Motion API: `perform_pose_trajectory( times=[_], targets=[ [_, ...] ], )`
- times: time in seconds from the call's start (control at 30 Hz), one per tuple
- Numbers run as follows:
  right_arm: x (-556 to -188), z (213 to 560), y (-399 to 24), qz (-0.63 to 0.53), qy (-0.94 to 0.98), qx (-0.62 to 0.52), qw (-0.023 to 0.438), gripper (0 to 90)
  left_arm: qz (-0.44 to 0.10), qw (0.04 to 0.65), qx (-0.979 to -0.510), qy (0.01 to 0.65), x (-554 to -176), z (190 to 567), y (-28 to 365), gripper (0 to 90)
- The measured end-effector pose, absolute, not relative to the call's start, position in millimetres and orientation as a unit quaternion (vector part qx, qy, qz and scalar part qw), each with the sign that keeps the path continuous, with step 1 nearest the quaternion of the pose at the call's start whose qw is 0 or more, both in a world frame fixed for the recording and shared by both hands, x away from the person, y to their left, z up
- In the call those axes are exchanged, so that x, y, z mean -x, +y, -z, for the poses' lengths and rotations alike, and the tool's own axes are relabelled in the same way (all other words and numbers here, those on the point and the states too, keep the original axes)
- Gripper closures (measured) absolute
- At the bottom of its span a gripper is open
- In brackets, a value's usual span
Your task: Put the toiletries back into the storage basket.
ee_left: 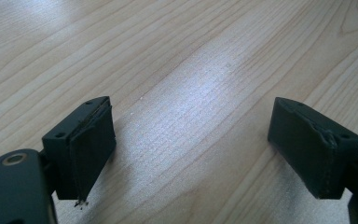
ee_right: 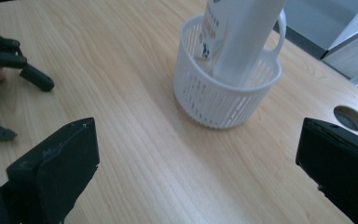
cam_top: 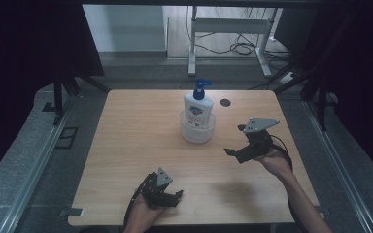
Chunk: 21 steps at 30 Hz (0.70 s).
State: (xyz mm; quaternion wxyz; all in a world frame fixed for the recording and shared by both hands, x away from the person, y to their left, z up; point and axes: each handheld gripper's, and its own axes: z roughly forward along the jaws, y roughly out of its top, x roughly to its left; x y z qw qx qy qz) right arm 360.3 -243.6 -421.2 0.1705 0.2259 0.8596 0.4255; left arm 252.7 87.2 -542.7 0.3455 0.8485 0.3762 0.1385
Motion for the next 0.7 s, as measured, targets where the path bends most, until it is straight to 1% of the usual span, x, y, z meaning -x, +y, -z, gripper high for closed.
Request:
perform_pose_trajectory(
  times=[0.37,0.7],
  targets=[
    [-339.0,446.2,-254.1,-0.414,0.862,-0.231,0.180,0.0,-0.139,0.346,-0.848,0.377,-252.6,542.7,87.1,14.4],
    [-322.9,477.1,-256.5,-0.408,0.864,-0.241,0.171,0.0,-0.139,0.346,-0.847,0.379,-252.4,542.8,86.8,14.4]
  ],
)
